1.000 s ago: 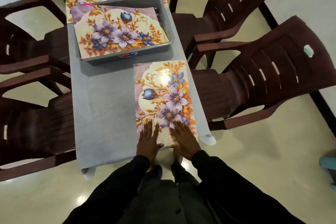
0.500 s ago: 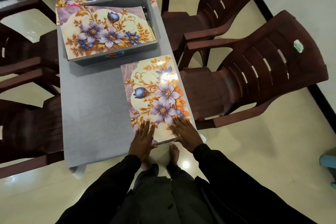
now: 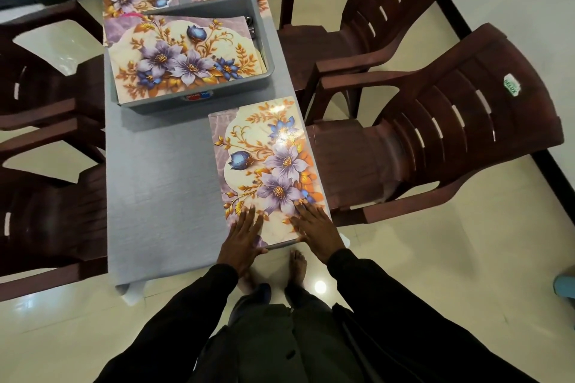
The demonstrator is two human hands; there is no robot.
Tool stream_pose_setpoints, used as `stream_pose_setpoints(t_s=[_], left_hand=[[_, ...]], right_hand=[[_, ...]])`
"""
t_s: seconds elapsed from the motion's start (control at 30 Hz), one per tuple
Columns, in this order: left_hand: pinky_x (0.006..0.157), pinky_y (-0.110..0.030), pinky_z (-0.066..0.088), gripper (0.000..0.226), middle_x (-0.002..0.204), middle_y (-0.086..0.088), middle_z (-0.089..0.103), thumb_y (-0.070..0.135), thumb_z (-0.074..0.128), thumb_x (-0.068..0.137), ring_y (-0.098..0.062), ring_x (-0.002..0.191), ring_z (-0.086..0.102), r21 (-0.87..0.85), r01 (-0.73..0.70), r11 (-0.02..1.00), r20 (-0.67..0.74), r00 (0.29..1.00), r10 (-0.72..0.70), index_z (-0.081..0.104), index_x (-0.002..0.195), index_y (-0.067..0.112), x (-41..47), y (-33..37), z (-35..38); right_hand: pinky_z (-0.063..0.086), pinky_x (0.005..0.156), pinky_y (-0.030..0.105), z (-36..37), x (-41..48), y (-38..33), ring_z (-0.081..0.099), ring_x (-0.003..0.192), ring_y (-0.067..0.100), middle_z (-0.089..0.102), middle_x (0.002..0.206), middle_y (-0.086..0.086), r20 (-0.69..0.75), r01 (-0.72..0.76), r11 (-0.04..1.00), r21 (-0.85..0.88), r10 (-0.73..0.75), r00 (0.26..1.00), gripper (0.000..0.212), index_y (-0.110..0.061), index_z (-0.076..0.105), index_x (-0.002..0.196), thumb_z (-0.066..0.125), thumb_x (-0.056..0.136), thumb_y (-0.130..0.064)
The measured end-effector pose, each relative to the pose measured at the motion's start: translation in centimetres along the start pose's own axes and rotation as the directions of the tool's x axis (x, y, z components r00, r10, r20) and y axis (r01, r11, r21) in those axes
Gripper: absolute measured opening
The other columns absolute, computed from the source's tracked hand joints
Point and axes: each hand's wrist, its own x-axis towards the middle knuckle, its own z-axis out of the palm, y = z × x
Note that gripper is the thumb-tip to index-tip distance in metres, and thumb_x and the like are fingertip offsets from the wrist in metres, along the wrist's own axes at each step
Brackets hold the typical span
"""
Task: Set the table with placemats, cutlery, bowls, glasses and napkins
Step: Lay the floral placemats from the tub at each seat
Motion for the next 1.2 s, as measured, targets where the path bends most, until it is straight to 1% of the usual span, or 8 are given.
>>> stream_pose_setpoints(t_s=[0.1, 0.17, 0.37, 0.5, 0.67, 0.87, 1.03, 1.2], left_hand=[[0.110, -0.061, 0.036, 0.108, 0.165, -0.021, 0.027, 0.042, 0.089, 0.075, -0.042, 0.149, 0.022, 0.000, -0.004, 1.000, 0.004, 1.000, 0.004, 0.027, 0.158, 0.011, 0.1, 0.3, -0.1], [0.109, -0.059, 0.036, 0.111, 0.163, -0.021, 0.030, 0.040, 0.092, 0.070, -0.041, 0.147, 0.024, -0.001, -0.003, 1.000, 0.004, 1.000, 0.003, 0.029, 0.156, 0.011, 0.2, 0.4, 0.0], [0.110, -0.059, 0.037, 0.105, 0.165, -0.019, 0.022, 0.037, 0.091, 0.074, -0.039, 0.149, 0.020, 0.000, 0.008, 1.000, 0.006, 1.000, -0.008, 0.032, 0.158, 0.010, 0.3, 0.2, 0.3], [0.116, -0.059, 0.034, 0.099, 0.168, -0.016, 0.016, 0.039, 0.083, 0.082, -0.036, 0.152, 0.011, 0.000, 0.032, 0.999, 0.016, 0.999, -0.032, 0.029, 0.161, 0.012, 0.3, 0.2, 0.3], [0.121, -0.052, 0.027, 0.094, 0.171, -0.009, 0.002, 0.043, 0.073, 0.091, -0.031, 0.155, -0.001, -0.006, 0.070, 0.998, 0.056, 0.996, -0.069, 0.018, 0.164, 0.018, 0.3, 0.3, 0.2], [0.121, -0.052, 0.029, 0.092, 0.172, -0.009, 0.004, 0.045, 0.071, 0.093, -0.032, 0.158, 0.005, 0.015, 0.069, 0.997, 0.063, 0.996, -0.070, 0.019, 0.164, 0.020, 0.4, 0.1, 0.3], [0.117, -0.054, 0.038, 0.090, 0.170, -0.012, 0.016, 0.038, 0.078, 0.089, -0.034, 0.156, 0.016, -0.015, 0.062, 0.998, 0.008, 0.998, -0.062, 0.030, 0.161, 0.016, -0.1, 0.0, 0.6], [0.122, -0.051, 0.028, 0.089, 0.171, -0.009, 0.004, 0.039, 0.071, 0.094, -0.031, 0.158, 0.006, -0.030, 0.074, 0.997, 0.013, 0.997, -0.074, 0.021, 0.164, 0.017, -0.2, 0.9, -0.2]], right_hand=[[0.036, 0.115, 0.048, 0.1, -0.1, 0.0, 0.041, 0.144, 0.033, 0.046, 0.154, 0.011, 0.015, -0.010, 1.000, -0.025, 0.011, 1.000, 0.071, -0.020, 0.061, 0.138, 0.090, 0.074, -0.021], [0.034, 0.117, 0.048, 0.3, -0.3, -0.1, 0.036, 0.147, 0.032, 0.042, 0.157, 0.011, 0.014, -0.020, 0.999, -0.026, 0.021, 1.000, 0.070, -0.021, 0.057, 0.141, 0.087, 0.078, -0.020], [0.035, 0.116, 0.049, -0.1, -0.4, -0.3, 0.040, 0.145, 0.032, 0.046, 0.154, 0.011, 0.007, -0.017, 0.999, -0.039, 0.018, 1.000, 0.070, -0.019, 0.059, 0.140, 0.088, 0.076, -0.020], [0.035, 0.114, 0.046, -0.2, -0.6, -0.5, 0.043, 0.143, 0.031, 0.049, 0.152, 0.010, -0.007, -0.016, 0.999, -0.036, 0.015, 1.000, 0.070, -0.019, 0.062, 0.137, 0.091, 0.073, -0.022], [0.032, 0.114, 0.044, -0.5, -0.7, -0.8, 0.046, 0.141, 0.031, 0.052, 0.149, 0.010, -0.010, -0.023, 0.999, -0.024, 0.022, 1.000, 0.071, -0.019, 0.063, 0.136, 0.092, 0.071, -0.022], [0.033, 0.115, 0.047, -1.0, -0.9, -1.0, 0.045, 0.142, 0.033, 0.052, 0.150, 0.011, -0.025, -0.025, 0.999, -0.020, 0.025, 0.999, 0.068, -0.018, 0.064, 0.135, 0.091, 0.073, -0.026], [0.035, 0.117, 0.050, -1.0, -0.9, -1.1, 0.036, 0.147, 0.032, 0.043, 0.157, 0.010, -0.011, -0.037, 0.999, -0.002, 0.037, 0.999, 0.064, -0.019, 0.059, 0.139, 0.085, 0.081, -0.023], [0.034, 0.117, 0.047, -1.3, -1.0, -0.9, 0.035, 0.148, 0.029, 0.042, 0.157, 0.006, -0.040, -0.045, 0.998, 0.050, 0.047, 0.998, 0.064, -0.021, 0.062, 0.137, 0.085, 0.078, -0.015]])
